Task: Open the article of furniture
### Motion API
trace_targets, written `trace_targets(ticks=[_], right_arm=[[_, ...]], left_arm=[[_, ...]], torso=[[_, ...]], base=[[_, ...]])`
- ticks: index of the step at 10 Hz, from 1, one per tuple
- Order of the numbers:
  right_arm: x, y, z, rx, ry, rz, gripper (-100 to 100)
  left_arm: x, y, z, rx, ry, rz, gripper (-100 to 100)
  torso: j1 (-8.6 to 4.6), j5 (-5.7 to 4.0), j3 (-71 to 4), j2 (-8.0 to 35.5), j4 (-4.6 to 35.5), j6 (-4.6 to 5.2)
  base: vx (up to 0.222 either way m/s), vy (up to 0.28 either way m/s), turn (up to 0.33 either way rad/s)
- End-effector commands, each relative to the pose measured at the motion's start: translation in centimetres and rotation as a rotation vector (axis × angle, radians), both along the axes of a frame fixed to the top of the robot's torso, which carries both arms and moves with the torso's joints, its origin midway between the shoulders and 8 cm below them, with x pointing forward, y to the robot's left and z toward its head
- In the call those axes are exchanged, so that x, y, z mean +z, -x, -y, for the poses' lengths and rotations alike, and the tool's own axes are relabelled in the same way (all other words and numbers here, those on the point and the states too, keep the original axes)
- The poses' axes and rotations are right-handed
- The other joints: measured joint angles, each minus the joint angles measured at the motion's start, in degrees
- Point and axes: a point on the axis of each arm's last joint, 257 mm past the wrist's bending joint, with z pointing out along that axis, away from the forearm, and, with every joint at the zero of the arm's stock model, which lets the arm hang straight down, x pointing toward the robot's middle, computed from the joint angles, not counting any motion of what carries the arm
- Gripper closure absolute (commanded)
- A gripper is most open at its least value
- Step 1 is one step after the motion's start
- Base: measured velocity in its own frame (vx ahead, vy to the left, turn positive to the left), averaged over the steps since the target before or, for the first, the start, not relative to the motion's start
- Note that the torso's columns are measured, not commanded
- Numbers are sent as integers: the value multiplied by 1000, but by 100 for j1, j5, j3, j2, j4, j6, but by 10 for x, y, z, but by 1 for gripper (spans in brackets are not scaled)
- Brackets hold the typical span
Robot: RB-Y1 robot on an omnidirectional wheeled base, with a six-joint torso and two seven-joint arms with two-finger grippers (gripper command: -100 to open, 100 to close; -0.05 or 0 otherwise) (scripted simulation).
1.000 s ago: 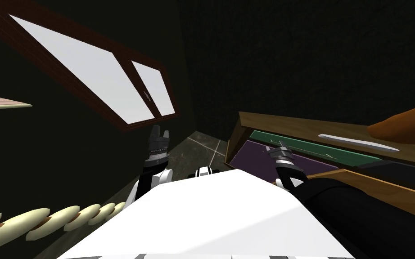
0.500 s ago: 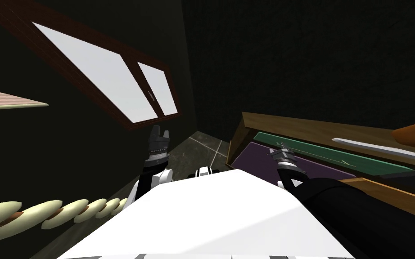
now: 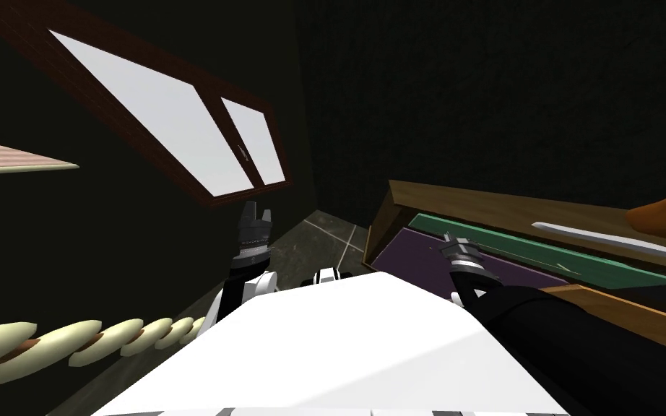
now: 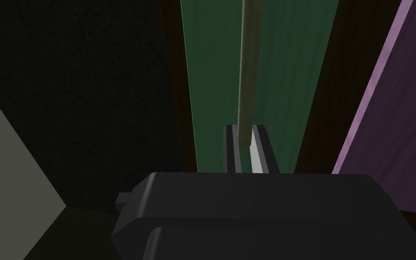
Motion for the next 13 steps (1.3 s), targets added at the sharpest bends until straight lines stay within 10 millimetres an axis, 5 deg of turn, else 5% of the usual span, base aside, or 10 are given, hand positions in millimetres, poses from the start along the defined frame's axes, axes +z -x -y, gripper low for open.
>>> trace_targets(ticks=[1, 3, 4, 13], right_arm=[[-1, 2, -3, 8, -9, -1, 100], [1, 1, -4, 11, -5, 0, 100], [11, 10, 3, 3, -6, -2, -100], [53, 35, 22, -14, -4, -5, -100]], left_arm=[[0, 0, 0, 0, 0, 0, 0], [0, 0, 0, 0, 0, 0, 0], [0, 0, 0, 0, 0, 0, 0], [0, 0, 0, 0, 0, 0, 0]], torso=[[-8, 7, -8, -8, 1, 2], [-7, 19, -17, -14, 2, 10], [-26, 31, -34, -37, 3, 10], [12, 50, -24, -12, 11, 7]], base=[[-144, 120, -22], [-121, 111, -20], [0, 39, 37], [19, 25, 26]])
